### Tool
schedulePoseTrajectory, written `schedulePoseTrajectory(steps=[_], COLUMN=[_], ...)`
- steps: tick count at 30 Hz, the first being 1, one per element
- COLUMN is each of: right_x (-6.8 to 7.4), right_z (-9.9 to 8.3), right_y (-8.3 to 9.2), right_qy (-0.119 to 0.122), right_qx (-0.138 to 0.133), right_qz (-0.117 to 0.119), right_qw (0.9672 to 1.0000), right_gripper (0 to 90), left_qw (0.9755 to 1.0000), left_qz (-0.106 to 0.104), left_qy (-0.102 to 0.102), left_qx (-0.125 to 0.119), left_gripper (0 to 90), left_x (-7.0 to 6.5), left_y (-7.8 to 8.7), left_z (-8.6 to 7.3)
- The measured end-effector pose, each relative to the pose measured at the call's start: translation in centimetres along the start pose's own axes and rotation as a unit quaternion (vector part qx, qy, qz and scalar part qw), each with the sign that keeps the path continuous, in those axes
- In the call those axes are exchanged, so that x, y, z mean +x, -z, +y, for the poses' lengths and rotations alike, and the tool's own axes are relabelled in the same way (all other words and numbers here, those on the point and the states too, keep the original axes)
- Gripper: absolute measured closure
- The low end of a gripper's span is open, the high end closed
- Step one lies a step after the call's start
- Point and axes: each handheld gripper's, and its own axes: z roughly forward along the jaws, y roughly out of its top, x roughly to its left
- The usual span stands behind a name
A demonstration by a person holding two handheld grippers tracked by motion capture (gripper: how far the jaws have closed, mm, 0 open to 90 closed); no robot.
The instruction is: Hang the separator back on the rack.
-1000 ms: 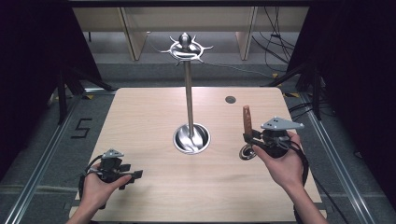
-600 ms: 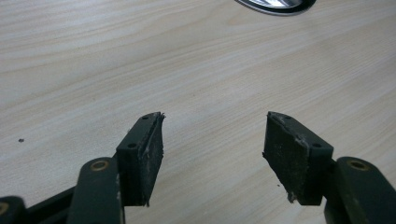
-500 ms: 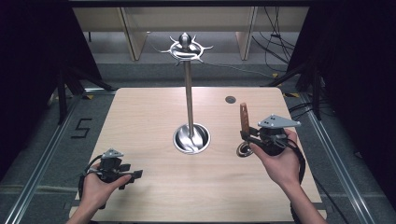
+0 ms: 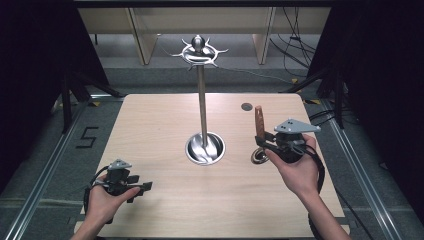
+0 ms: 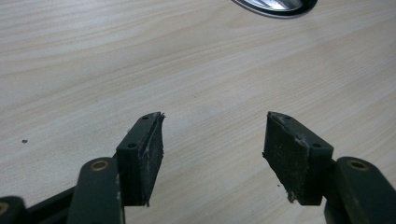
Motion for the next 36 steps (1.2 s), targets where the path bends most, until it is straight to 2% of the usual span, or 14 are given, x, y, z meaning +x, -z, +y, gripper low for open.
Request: schedulePoseTrajectory(steps=[7, 8, 9, 12, 14, 17, 18, 21, 26, 27, 28, 30, 31, 36], right_x=[0.1, 0.2, 0.2, 0.1, 0.4, 0.4, 0.2, 0.4, 0.2, 0.4, 0.2, 0.4, 0.2, 0.4], right_z=[0.5, 0.6, 0.7, 0.9, 1.0, 1.0, 1.1, 1.2, 1.5, 1.5, 1.6, 1.7, 1.7, 2.1], right_y=[-0.1, -0.2, -0.3, -0.2, -0.2, -0.3, -0.3, -0.2, -0.3, -0.3, -0.3, -0.4, -0.5, -0.4], right_qy=[0.005, -0.005, 0.002, 0.007, -0.008, -0.009, 0.005, -0.007, 0.002, -0.006, 0.008, -0.003, 0.013, 0.003], right_qx=[-0.003, -0.006, -0.012, -0.004, -0.003, -0.012, -0.016, -0.006, -0.015, -0.010, -0.012, -0.016, -0.025, -0.014], right_qz=[0.002, 0.001, -0.002, 0.002, 0.005, 0.001, 0.003, 0.007, 0.002, 0.007, 0.008, 0.006, 0.004, 0.007], right_qw=[1.0000, 1.0000, 0.9999, 1.0000, 1.0000, 0.9999, 0.9999, 0.9999, 0.9999, 0.9999, 0.9999, 0.9998, 0.9996, 0.9999], right_gripper=[69.6, 69.6, 69.6, 69.6, 69.6, 69.6, 69.6, 69.6, 69.6, 69.6, 69.5, 69.6, 69.5, 69.6], left_qw=[1.0000, 1.0000, 0.9999, 0.9999, 0.9999, 0.9999, 0.9999, 0.9999, 0.9999, 0.9999, 0.9999, 0.9999, 0.9999, 0.9999], left_qz=[-0.001, -0.001, -0.001, 0.000, 0.000, 0.000, 0.000, -0.001, 0.000, 0.000, 0.000, 0.001, 0.001, 0.001], left_qy=[0.001, 0.001, -0.010, -0.009, -0.009, -0.009, -0.009, -0.009, -0.009, -0.009, -0.009, -0.010, -0.010, -0.010], left_qx=[0.001, -0.001, 0.008, 0.008, 0.008, 0.008, 0.008, 0.008, 0.008, 0.008, 0.008, 0.008, 0.007, 0.007], left_gripper=[37.0, 37.0, 37.0, 37.0, 37.0, 37.0, 37.0, 37.0, 37.0, 37.0, 37.0, 37.0, 37.0, 37.0], left_x=[0.1, 0.0, 0.1, 0.1, 0.1, 0.1, 0.1, 0.1, 0.1, 0.1, 0.1, 0.1, 0.1, 0.1], left_y=[0.0, 0.0, 0.2, 0.2, 0.2, 0.2, 0.2, 0.2, 0.2, 0.2, 0.2, 0.2, 0.2, 0.2], left_z=[0.0, 0.0, 0.0, 0.0, 0.0, 0.0, 0.0, 0.0, 0.0, 0.0, 0.0, 0.0, 0.0, 0.0])
